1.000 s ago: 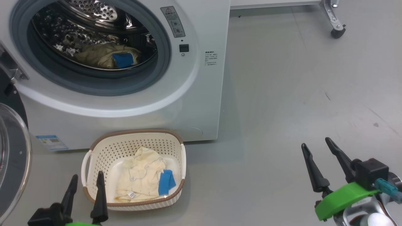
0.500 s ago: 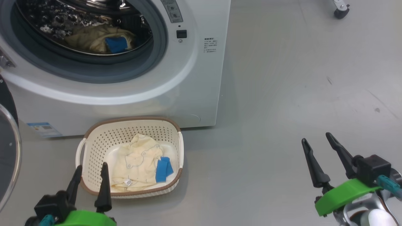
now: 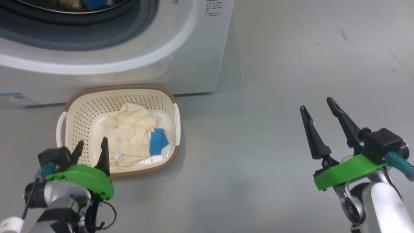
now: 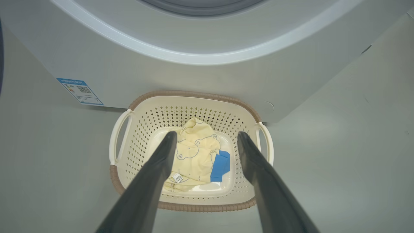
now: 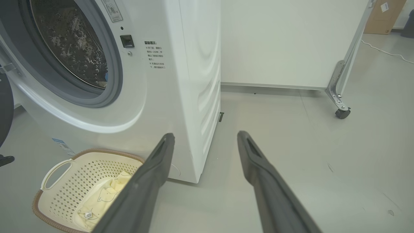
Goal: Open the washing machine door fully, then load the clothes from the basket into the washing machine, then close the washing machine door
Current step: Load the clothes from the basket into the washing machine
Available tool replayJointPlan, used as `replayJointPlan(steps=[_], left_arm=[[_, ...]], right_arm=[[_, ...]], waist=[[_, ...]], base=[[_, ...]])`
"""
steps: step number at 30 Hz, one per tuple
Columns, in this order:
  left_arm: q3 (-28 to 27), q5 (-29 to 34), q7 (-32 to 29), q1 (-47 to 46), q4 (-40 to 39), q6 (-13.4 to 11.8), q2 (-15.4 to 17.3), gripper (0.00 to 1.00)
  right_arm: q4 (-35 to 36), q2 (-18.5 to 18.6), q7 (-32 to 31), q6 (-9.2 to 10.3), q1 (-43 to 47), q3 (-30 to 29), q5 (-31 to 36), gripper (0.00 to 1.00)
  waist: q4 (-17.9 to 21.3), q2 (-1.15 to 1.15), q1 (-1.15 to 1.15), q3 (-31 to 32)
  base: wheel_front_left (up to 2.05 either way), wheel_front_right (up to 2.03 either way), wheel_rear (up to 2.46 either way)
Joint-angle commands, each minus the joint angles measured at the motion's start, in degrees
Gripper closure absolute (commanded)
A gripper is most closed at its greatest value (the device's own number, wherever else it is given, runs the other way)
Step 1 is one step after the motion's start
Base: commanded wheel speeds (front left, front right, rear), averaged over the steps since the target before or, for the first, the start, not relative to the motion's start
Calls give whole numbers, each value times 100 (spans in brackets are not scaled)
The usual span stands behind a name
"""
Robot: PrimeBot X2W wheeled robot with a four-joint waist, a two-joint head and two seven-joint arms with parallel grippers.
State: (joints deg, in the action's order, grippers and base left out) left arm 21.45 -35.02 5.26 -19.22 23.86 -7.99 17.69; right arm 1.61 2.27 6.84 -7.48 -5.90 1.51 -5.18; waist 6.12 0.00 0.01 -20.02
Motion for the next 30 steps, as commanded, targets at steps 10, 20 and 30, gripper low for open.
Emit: replayJointPlan(steps=[10, 20, 30], left_arm=[[-223, -335, -515, -1493, 1411, 620, 158, 0], [-356, -665, -1324, -2528, 2735, 962, 389, 0], [-477, -771, -1988, -3215, 3484, 852, 905, 0]], right_arm=[[-45, 61, 437, -1, -875, 461, -253, 0], [-357, 61, 732, -1, -1489, 776, -603, 0], [-466, 61, 812, -1, -1659, 1102, -1000, 0]], waist=[[579, 0, -1, -1411], [1138, 0, -1, -2392], [1727, 0, -1, -3114]], base=[[0, 0, 0], [0, 0, 0], [0, 0, 0]])
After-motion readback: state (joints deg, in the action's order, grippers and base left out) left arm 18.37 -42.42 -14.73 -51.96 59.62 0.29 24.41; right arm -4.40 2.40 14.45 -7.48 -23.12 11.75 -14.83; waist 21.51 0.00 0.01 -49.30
